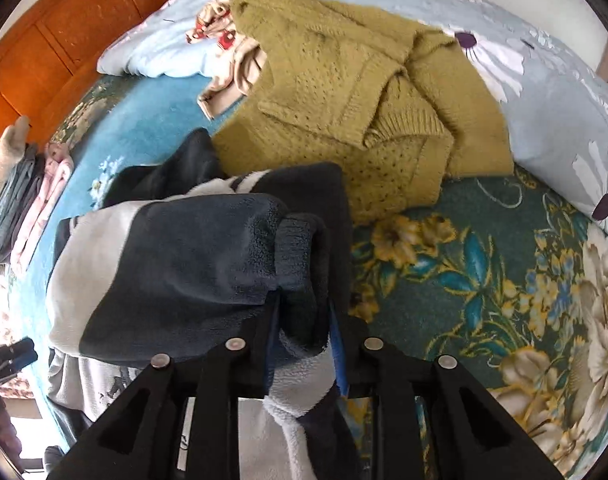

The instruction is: Fold clothes

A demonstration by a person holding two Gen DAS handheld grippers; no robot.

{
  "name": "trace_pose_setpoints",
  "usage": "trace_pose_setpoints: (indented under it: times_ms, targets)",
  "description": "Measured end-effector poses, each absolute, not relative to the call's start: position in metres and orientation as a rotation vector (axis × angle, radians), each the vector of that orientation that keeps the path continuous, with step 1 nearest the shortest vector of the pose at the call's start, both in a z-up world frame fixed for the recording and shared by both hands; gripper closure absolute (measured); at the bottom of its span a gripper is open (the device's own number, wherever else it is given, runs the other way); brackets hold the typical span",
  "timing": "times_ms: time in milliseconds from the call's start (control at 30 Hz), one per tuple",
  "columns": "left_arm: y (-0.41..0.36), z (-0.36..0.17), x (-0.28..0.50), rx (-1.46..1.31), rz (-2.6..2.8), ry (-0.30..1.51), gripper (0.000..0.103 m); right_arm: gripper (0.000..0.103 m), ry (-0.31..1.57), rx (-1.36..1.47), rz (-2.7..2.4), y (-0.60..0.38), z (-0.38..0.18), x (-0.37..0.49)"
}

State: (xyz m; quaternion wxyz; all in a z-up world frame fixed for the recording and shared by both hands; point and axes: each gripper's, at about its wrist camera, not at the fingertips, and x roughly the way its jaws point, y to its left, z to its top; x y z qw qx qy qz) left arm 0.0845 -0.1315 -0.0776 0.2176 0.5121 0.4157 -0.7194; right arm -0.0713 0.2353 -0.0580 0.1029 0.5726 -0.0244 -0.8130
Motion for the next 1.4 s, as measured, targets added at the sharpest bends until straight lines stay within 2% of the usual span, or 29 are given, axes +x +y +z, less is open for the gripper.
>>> trace_pose_setpoints:
  times_ms: [33, 67, 133, 200, 300, 500, 733, 767, 800, 867, 900, 1000, 1133, 1300, 1400]
  targets:
    - [-0.134, -0.078, 0.078, 1.425, -2.0, 1.145, 0.034, 0.067, -0.076, 1.694, -2.405, 0.237, -0.059, -0.072]
    - [-0.136, -0.078, 0.071, 1.432, -2.007, 1.138, 0.034, 0.055, -0.081, 1.699, -2.41, 0.238, -0.06, -0.073]
    - [-0.141, -0.081, 0.058, 1.443, -2.019, 1.14, 0.034, 0.051, -0.139, 1.686, -2.396, 0.244, -0.059, -0.075]
    - [-0.148, -0.087, 0.045, 1.452, -2.025, 1.159, 0.034, 0.037, -0.242, 1.646, -2.358, 0.25, -0.055, -0.076]
    - [-0.156, -0.1, 0.028, 1.472, -2.01, 1.201, 0.034, 0.032, -0.318, 1.628, -2.368, 0.258, -0.058, -0.085]
    - [-0.165, -0.124, 0.006, 1.497, -1.977, 1.219, 0.033, 0.032, -0.519, 1.725, -2.266, 0.267, -0.098, -0.107]
    - [-0.174, -0.132, 0.001, 1.445, -1.968, 1.314, 0.034, 0.034, -0.658, 1.731, -2.217, 0.265, -0.11, -0.111]
    - [-0.174, -0.133, 0.002, 1.435, -1.974, 1.343, 0.036, 0.042, -0.665, 1.733, -2.21, 0.264, -0.109, -0.111]
    - [-0.173, -0.133, 0.002, 1.425, -1.984, 1.379, 0.046, 0.045, -0.673, 1.735, -2.202, 0.263, -0.108, -0.111]
    - [-0.172, -0.134, 0.0, 1.423, -1.975, 1.418, 0.058, 0.057, -0.63, 1.74, -2.214, 0.257, -0.102, -0.11]
    - [-0.171, -0.132, 0.0, 1.417, -1.981, 1.415, 0.07, 0.061, -0.603, 1.741, -2.22, 0.254, -0.098, -0.109]
    - [-0.164, -0.12, -0.004, 1.428, -2.039, 1.299, 0.089, 0.067, -0.512, 1.738, -2.249, 0.244, -0.087, -0.108]
    - [-0.157, -0.096, -0.004, 1.412, -2.168, 1.143, 0.091, 0.069, -0.428, 1.641, -2.273, 0.232, -0.058, -0.106]
    - [-0.167, -0.048, 0.012, 1.235, -2.319, 1.189, 0.092, 0.07, -0.374, 1.412, -2.294, 0.218, -0.006, -0.1]
    - [-0.175, -0.026, 0.016, 1.138, -2.366, 1.134, 0.092, 0.07, -0.364, 1.262, -2.321, 0.214, 0.024, -0.1]
